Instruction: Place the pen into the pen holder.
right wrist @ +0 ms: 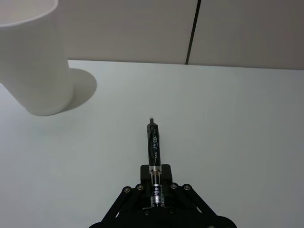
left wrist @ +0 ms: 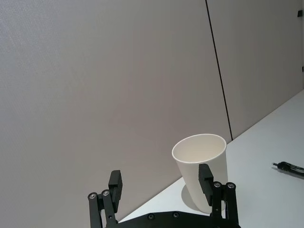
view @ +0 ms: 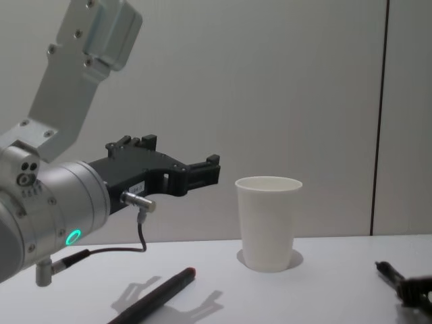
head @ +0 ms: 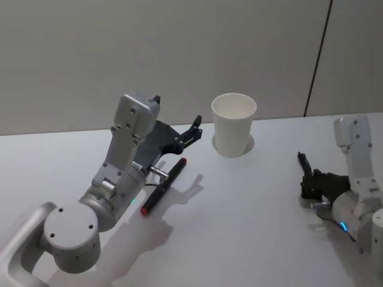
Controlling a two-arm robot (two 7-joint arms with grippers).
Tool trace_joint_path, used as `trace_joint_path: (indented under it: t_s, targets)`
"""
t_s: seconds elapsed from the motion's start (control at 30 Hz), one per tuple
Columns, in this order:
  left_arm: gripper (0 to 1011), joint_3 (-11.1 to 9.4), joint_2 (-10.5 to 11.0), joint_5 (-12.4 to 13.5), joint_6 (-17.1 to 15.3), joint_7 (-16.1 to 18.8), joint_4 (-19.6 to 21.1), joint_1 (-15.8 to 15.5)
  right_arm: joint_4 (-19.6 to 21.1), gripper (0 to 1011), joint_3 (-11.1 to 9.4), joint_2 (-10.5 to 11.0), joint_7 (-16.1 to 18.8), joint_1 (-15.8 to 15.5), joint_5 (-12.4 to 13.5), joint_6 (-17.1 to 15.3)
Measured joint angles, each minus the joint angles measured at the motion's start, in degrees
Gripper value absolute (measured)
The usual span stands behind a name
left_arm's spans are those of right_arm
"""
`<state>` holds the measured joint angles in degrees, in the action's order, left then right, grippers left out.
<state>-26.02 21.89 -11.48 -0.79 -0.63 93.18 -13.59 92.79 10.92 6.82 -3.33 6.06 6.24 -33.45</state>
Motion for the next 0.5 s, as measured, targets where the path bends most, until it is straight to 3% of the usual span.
trace_joint_path:
  t_s: [0.5]
  targets:
    - [1001, 0.00, 0.00, 0.00, 0.00, 0.00, 0.00, 0.00, 0.00, 131, 0.63, 0.28, 3.15, -0.33, -3.39, 9.86]
